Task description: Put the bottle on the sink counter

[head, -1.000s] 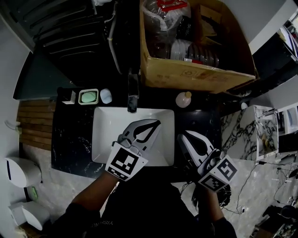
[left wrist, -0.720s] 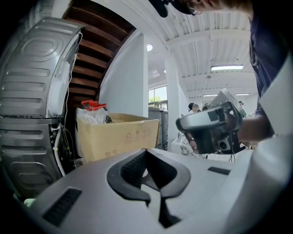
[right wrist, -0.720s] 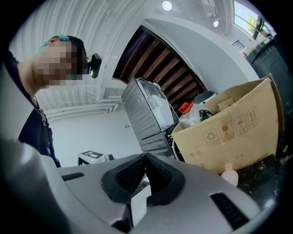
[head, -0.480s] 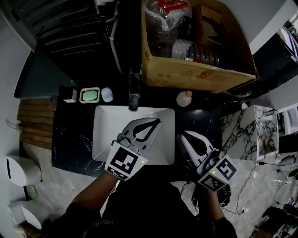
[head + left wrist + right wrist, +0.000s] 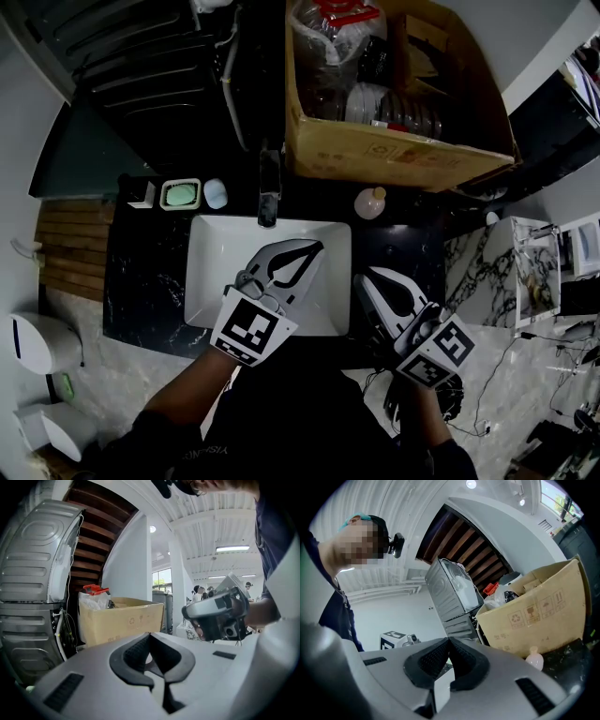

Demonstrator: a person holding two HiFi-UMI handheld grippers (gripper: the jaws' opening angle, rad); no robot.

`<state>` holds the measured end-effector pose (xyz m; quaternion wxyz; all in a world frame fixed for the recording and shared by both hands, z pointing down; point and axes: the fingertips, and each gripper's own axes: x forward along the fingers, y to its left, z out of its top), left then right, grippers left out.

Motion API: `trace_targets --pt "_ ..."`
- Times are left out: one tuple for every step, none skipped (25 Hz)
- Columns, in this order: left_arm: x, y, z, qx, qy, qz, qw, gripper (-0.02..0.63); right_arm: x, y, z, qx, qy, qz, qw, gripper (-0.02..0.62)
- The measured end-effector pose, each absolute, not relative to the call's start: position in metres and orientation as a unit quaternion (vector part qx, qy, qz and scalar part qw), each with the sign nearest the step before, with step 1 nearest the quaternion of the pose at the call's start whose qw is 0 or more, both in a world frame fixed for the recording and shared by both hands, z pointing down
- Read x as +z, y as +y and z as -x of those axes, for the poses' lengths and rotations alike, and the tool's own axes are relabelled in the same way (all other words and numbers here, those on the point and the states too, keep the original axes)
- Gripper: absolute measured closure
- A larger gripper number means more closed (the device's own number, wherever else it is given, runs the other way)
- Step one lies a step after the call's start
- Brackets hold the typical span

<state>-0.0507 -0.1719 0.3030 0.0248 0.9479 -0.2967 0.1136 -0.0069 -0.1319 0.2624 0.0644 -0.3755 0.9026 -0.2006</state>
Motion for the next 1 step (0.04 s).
trace_targets --pt "0.3023 -0.1723 0.0508 0.113 -0.297 -0.948 0.025 0.598 0.2623 -0.1320 0.0070 -0.200 0.903 0.375 0.064 0.569"
